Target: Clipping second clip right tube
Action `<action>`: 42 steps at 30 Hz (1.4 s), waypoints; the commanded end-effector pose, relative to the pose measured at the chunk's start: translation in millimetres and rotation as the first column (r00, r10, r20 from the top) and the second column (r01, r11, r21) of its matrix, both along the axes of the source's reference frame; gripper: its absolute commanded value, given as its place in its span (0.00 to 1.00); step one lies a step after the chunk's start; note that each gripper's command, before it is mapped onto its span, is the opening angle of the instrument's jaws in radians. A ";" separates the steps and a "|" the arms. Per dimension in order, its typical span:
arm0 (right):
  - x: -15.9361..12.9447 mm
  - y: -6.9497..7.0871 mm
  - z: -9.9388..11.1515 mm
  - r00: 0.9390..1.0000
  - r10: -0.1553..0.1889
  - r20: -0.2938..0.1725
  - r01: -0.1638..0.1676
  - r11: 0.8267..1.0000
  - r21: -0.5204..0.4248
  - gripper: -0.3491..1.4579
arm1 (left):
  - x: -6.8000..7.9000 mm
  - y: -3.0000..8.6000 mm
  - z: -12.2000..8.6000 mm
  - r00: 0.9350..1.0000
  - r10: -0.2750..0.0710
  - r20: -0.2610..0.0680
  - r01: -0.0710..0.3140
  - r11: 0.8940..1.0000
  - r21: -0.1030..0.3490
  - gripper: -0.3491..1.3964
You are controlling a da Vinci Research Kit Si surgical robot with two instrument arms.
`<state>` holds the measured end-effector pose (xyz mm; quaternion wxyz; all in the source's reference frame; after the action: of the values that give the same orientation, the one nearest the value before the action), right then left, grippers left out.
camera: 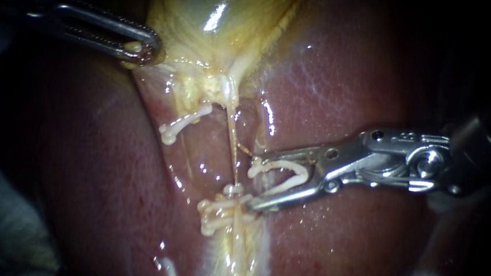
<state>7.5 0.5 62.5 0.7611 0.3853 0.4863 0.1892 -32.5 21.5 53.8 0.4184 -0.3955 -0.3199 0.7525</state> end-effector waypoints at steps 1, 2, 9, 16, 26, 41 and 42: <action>0.0 0.0 0.3 1.000 0.000 0.000 0.000 1.000 -0.001 0.46 | 0.0 0.0 -0.1 1.000 0.000 0.000 0.000 1.000 0.000 0.00; 0.1 0.0 0.6 1.000 0.000 0.001 0.000 1.000 -0.002 0.46 | 0.0 0.0 -0.1 1.000 0.000 0.000 0.000 1.000 0.000 0.00; 0.5 -0.4 2.6 1.000 0.006 0.011 -0.006 1.000 0.003 0.47 | 0.0 0.0 -0.1 1.000 0.000 0.000 0.000 1.000 0.000 0.00; 1.8 -0.3 3.3 0.998 0.048 0.051 -0.054 0.993 0.106 0.47 | 0.0 0.0 -0.1 1.000 0.000 0.000 0.000 1.000 0.000 0.00; 4.0 -0.1 3.4 0.992 0.111 0.063 -0.122 0.965 0.232 0.47 | -0.1 0.0 0.0 1.000 0.000 0.000 0.000 1.000 0.000 0.00; 5.8 -1.0 1.2 0.989 0.148 -0.004 -0.134 0.905 0.405 0.47 | -0.2 0.0 0.0 1.000 -0.001 -0.001 0.001 1.000 0.000 0.00; 5.8 -1.0 0.9 0.989 0.150 -0.010 -0.132 0.901 0.413 0.47 | -0.2 0.0 0.0 1.000 -0.001 -0.001 0.001 1.000 0.000 0.00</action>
<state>13.3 -0.5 63.2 0.6336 0.5087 0.4778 0.3338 -32.7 21.4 53.8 0.4188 -0.3955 -0.3194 0.7524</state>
